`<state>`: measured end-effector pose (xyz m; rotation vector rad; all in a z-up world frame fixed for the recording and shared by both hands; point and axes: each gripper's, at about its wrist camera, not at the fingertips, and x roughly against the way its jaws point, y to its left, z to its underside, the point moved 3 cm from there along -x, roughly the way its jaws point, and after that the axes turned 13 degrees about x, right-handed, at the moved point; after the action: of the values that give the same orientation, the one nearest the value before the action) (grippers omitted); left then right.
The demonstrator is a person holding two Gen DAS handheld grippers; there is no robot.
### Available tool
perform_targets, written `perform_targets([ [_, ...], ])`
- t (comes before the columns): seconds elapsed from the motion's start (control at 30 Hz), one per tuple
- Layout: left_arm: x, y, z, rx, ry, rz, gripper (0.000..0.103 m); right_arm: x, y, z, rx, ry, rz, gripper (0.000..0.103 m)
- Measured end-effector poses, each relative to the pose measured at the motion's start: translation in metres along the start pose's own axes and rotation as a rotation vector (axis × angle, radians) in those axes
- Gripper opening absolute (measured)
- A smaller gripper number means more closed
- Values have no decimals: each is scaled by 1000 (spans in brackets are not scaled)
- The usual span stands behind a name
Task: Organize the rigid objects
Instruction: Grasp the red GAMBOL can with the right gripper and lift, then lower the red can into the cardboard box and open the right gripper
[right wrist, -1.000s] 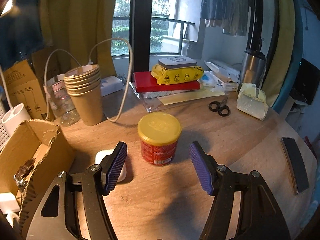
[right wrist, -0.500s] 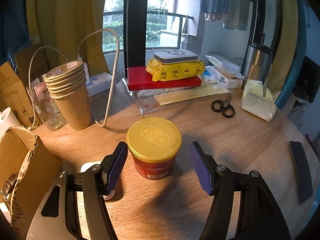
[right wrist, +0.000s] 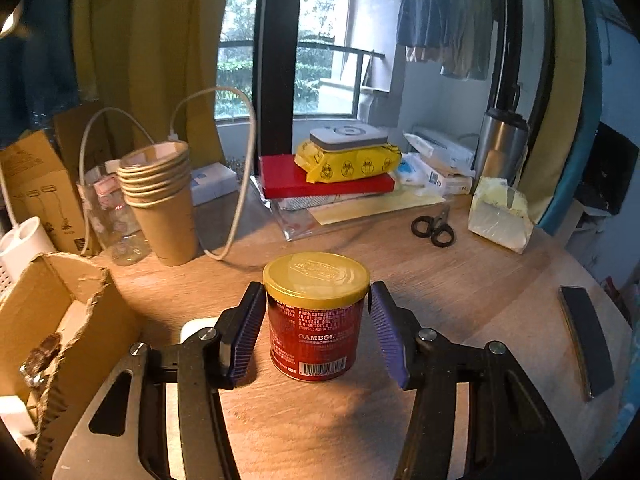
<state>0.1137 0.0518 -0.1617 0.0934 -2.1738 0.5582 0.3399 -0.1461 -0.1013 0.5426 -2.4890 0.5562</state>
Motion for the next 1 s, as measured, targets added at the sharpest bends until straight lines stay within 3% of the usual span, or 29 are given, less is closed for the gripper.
perform_targets([
  [0.6,0,0,0,0,0,0,31,76,56,-8,79,-128,-109,56],
  [1.0,0,0,0,0,0,0,31,104,92,-15,146,-184,-164,56],
])
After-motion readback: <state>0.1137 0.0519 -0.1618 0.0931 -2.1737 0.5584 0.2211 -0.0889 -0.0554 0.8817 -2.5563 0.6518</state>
